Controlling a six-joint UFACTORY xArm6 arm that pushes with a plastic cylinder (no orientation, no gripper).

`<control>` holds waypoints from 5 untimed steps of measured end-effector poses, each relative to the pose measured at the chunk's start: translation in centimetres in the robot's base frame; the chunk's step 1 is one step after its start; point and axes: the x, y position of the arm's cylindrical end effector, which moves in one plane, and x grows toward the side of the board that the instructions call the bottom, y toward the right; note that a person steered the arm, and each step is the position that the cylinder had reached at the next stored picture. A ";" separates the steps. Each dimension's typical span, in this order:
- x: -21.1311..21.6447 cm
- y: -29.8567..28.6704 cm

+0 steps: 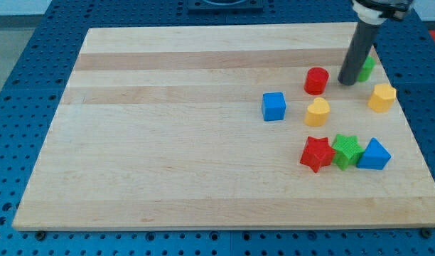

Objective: Push the red circle close to the yellow heart

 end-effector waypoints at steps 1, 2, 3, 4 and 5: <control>-2.8 -1.2; -3.5 -2.1; -0.6 -2.4; 3.1 -2.6; 5.4 -4.3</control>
